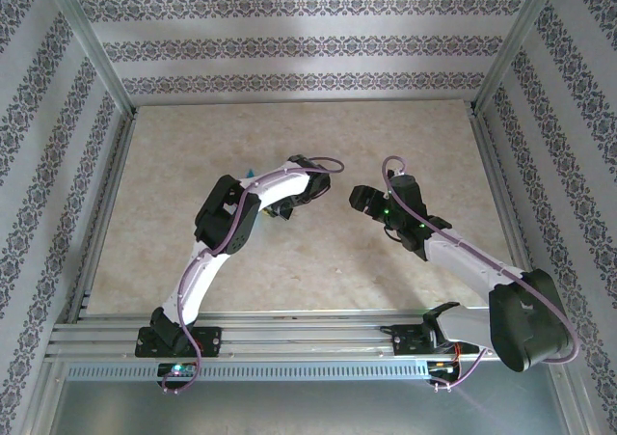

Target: Fold a paper plane with a square sheet of paper (pick it up from the middle)

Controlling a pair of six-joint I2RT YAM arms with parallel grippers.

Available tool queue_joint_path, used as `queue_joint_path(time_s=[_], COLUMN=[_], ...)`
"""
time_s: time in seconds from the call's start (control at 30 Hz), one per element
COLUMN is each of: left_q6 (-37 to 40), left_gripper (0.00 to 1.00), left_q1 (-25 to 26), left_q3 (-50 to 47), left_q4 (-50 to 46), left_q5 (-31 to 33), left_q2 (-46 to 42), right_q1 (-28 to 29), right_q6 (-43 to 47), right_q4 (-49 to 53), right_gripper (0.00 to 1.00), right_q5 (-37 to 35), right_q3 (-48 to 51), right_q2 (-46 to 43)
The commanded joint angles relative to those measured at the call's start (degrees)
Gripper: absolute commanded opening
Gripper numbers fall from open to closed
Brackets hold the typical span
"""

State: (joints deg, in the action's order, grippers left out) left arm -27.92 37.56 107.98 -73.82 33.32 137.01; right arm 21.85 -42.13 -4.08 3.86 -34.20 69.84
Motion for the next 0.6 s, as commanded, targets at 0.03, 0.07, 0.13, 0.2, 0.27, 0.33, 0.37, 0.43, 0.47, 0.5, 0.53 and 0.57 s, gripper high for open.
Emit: queue_joint_path(time_s=[0.03, 0.07, 0.13, 0.2, 0.27, 0.33, 0.37, 0.43, 0.47, 0.5, 0.53, 0.57], left_q6=[-1.26, -1.26, -1.30, -1.16, -0.99, -0.52, -0.38, -0.15, -0.41, -0.74, -1.00, -1.39], left_gripper=[0.15, 0.16, 0.17, 0.19, 0.23, 0.27, 0.29, 0.34, 0.36, 0.37, 0.38, 0.40], left_q1=[0.58, 0.58, 0.63, 0.67, 0.79, 1.09, 1.24, 1.29, 1.29, 1.29, 1.22, 1.07], left_q3=[0.64, 0.65, 0.78, 0.82, 1.17, 0.76, 0.15, -1.73, -3.13, -4.60, -5.80, -7.24], left_q4=[2.14, 2.25, 2.57, 3.30, 3.82, 5.53, 6.92, 10.52, 12.73, 14.96, 16.73, 18.70], left_q5=[-5.28, -6.01, -7.18, -9.32, -13.10, -18.49, -22.54, -30.48, -34.31, -37.85, -40.61, -43.45], left_q2=[0.98, 0.88, 0.36, -1.14, -3.67, -7.10, -9.19, -13.23, -15.49, -17.63, -19.39, -21.26], right_q1=[-0.75, -0.75, -0.75, -0.75, -0.92, -1.09, -1.18, -1.36, -1.37, -1.37, -1.37, -1.37], right_q6=[-0.89, -0.93, -1.06, -1.34, -1.56, -1.87, -1.94, -2.11, -2.24, -2.34, -2.47, -2.60], right_q4=[0.21, 0.21, 0.30, 0.21, 0.23, 0.23, 0.15, 0.03, -0.05, -0.22, -0.30, -0.43], right_gripper=[0.78, 0.78, 0.78, 0.78, 0.78, 0.78, 0.78, 0.79, 0.79, 0.79, 0.79, 0.79], right_q5=[-0.50, -0.48, -0.43, -0.71, -1.02, -1.31, -1.39, -1.31, -1.26, -0.98, -0.75, -0.41], right_q3=[0.71, 0.71, 0.79, 0.96, 1.15, 1.28, 1.36, 1.33, 1.32, 1.26, 1.19, 1.07], right_q2=[-0.89, -0.85, -0.85, -0.98, -1.16, -1.36, -1.38, -1.05, -0.86, -0.53, -0.26, 0.12])
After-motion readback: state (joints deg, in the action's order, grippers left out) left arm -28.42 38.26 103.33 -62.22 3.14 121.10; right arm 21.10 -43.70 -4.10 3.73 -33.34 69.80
